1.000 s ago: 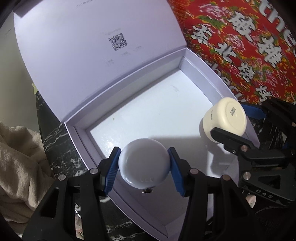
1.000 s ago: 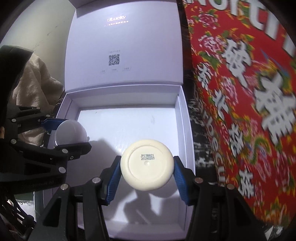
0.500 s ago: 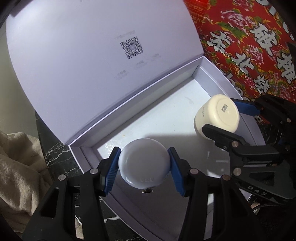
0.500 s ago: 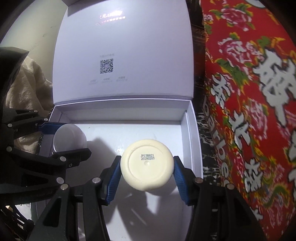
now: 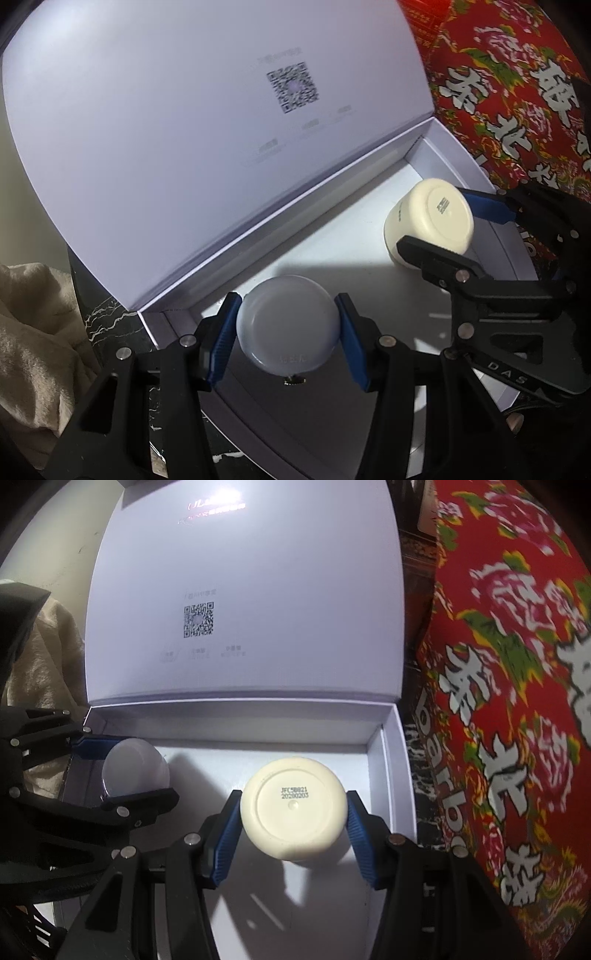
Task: Organize objects
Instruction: 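Lower the white compact into the box with the left gripper while the right gripper lowers the cream jar, then open both grippers and release the compact and jar inside the box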
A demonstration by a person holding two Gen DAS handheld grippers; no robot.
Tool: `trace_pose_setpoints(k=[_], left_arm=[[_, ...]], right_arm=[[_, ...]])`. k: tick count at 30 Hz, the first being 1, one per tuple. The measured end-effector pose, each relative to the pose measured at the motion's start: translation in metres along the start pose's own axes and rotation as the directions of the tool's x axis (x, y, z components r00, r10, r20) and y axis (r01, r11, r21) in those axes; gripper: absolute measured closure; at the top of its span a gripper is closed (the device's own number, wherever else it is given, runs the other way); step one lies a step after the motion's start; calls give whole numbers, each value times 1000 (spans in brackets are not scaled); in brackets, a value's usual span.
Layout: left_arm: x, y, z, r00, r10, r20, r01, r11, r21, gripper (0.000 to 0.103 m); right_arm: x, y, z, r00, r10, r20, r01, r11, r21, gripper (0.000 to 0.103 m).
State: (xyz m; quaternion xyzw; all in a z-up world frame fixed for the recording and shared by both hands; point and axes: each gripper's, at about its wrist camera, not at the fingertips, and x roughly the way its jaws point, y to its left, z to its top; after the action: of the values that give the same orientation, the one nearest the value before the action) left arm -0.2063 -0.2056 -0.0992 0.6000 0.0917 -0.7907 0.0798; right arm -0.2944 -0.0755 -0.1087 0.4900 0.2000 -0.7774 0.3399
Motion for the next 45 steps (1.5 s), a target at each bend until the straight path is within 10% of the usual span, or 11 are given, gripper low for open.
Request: trace_pose_setpoints(k=[45], left_arm=[[-50,14,-27,996,57,63,-57,998,0,52]], right_arm=[[-43,-4,-10,999,-23,38,24,1000,-17,41]])
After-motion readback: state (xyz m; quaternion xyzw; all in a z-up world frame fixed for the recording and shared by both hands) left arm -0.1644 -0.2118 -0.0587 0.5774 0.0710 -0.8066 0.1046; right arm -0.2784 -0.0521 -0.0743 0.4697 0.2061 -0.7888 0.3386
